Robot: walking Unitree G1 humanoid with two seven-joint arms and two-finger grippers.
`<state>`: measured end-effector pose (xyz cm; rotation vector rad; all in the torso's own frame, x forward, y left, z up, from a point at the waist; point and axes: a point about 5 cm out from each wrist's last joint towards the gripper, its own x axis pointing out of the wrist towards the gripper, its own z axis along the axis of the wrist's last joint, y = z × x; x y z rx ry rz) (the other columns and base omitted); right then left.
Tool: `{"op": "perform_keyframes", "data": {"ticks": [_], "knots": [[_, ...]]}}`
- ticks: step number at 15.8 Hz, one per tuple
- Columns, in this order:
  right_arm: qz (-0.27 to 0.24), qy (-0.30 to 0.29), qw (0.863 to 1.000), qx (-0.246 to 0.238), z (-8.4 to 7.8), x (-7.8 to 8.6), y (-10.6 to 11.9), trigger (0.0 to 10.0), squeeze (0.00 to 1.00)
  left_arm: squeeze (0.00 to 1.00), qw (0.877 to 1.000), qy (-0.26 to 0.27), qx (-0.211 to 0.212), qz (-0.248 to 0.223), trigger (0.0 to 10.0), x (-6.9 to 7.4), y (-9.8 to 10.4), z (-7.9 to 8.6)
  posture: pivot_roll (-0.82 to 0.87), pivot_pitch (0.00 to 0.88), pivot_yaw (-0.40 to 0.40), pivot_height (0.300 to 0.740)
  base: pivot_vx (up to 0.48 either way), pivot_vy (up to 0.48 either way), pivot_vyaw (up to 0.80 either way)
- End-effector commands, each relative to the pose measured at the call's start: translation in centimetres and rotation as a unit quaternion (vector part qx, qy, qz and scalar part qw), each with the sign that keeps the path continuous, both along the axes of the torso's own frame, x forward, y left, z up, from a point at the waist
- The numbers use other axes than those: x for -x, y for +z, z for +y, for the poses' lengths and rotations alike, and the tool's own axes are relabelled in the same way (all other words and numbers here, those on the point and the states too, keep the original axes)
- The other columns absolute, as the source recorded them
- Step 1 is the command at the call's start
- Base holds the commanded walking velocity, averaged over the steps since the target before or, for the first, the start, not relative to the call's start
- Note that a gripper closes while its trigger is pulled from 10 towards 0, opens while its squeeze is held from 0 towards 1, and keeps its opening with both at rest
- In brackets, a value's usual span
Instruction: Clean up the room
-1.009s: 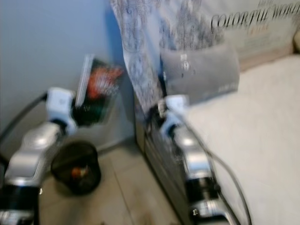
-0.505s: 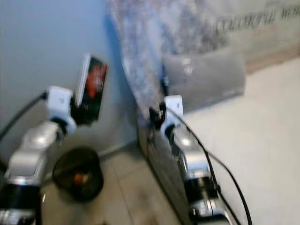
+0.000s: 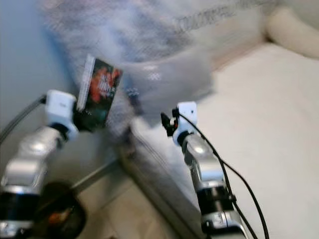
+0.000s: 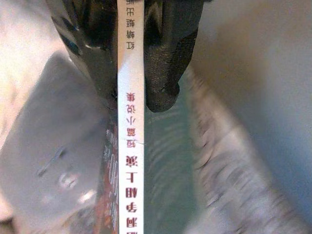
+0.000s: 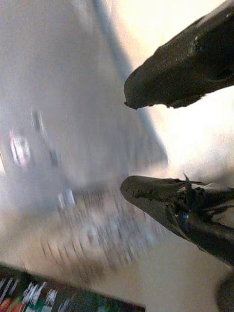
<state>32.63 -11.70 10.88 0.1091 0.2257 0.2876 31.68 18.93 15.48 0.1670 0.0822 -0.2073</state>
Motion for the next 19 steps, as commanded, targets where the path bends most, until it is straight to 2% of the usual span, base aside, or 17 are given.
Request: {"op": "perform_keyframes", "data": {"ticks": [1, 3, 7, 9, 11, 15, 19], "knots": [[-0.031, -0.002, 0.999, -0.025, -0.2, -0.3, 1.4, 10.0, 0.0, 0.0, 0.998, -0.041, -0.006, -0.053, 10.0, -0.4, 2.6, -1.4, 0.01, 0.0, 0.053, 0.74, 0.277, 0.0, -0.77], [-0.045, 0.0, 0.998, -0.042, 0.0, -0.4, 1.9, 10.0, 0.0, 0.0, 0.996, -0.046, -0.012, -0.073, 10.0, -0.7, 4.0, -1.1, 0.01, 0.0, 0.056, 0.74, 0.276, 0.0, -0.77], [-0.044, 0.0, 0.998, -0.035, 0.0, -0.5, 1.8, 10.0, 0.0, 0.0, 0.996, -0.044, -0.006, -0.074, 10.0, -0.8, 4.1, -1.0, 0.02, 0.0, 0.055, 0.74, 0.277, 0.0, -0.77], [-0.045, 0.002, 0.999, -0.03, 0.0, -0.5, 1.8, 10.0, 0.0, 0.0, 0.997, -0.038, 0.009, -0.063, 10.0, -0.7, 3.5, -0.9, 0.01, 0.0, 0.055, 0.74, 0.259, 0.0, 0.0], [-0.046, 0.004, 0.999, -0.024, 0.1, -0.5, 1.8, 10.0, 0.0, 0.0, 0.998, -0.02, 0.057, -0.029, 10.0, -0.5, 1.9, -0.7, 0.01, 0.0, 0.055, 0.74, 0.0, 0.0, 0.0], [-0.027, 0.003, 1.0, -0.004, 0.0, -0.4, 1.2, 10.0, 0.0, 0.0, 0.998, -0.024, 0.058, -0.009, 10.0, -0.1, 0.7, -1.3, 0.01, 0.0, 0.058, 0.74, 0.0, 0.0, 0.0], [-0.021, -0.003, 1.0, -0.005, -0.2, -0.3, 0.9, 10.0, 0.0, 0.0, 0.998, -0.02, 0.052, -0.002, 10.0, -0.1, 0.4, -1.3, 0.01, 0.0, 0.055, 0.74, 0.0, 0.209, -0.78]]}}
